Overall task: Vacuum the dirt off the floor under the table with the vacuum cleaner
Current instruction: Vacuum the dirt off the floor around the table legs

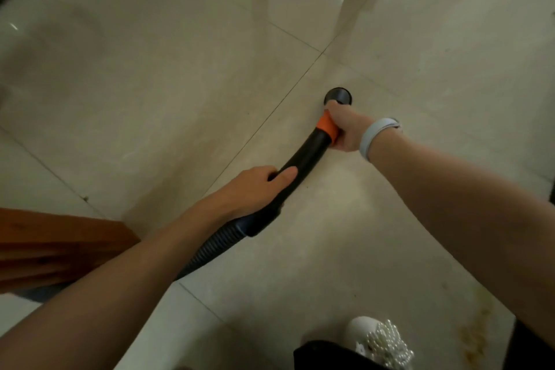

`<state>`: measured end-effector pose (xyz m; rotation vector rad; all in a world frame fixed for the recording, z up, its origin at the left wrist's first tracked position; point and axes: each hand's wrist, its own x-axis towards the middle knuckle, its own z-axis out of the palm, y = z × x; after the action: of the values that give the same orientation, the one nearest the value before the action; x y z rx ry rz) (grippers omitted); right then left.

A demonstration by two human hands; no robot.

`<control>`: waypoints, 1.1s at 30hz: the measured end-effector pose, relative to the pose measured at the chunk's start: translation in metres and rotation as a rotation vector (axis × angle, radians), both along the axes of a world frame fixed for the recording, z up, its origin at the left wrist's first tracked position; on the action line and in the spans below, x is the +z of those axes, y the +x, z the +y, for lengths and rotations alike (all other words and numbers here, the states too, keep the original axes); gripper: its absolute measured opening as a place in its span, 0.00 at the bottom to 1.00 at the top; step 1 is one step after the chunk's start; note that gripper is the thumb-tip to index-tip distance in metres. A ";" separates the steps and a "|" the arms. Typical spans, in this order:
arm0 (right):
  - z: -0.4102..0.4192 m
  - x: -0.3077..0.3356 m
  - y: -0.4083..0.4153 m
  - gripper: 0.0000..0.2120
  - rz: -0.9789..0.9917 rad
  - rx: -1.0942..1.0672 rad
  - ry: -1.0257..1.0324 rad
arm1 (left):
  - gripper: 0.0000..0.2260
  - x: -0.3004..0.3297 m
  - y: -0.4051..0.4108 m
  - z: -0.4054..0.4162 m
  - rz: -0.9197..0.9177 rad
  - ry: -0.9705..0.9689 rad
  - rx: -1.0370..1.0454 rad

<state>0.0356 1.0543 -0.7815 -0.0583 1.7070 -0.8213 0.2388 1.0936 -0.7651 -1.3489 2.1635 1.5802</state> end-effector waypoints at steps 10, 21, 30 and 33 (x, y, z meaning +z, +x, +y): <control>0.007 -0.010 -0.001 0.14 -0.262 -0.259 -0.271 | 0.20 -0.016 -0.058 -0.030 0.102 -0.047 0.142; -0.032 0.002 -0.072 0.10 0.061 -0.292 -0.204 | 0.20 -0.028 -0.150 -0.057 -0.002 -0.224 0.103; 0.014 -0.005 -0.100 0.10 0.195 -0.500 -0.185 | 0.17 -0.033 -0.176 -0.039 0.104 -0.123 -0.051; 0.007 -0.004 -0.106 0.10 0.206 -0.495 -0.199 | 0.18 -0.030 -0.182 -0.046 0.109 -0.148 -0.031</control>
<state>-0.0704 1.0610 -0.7855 0.1564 1.8554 -1.3911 0.0567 1.0474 -0.7955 -1.2886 2.3968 1.5439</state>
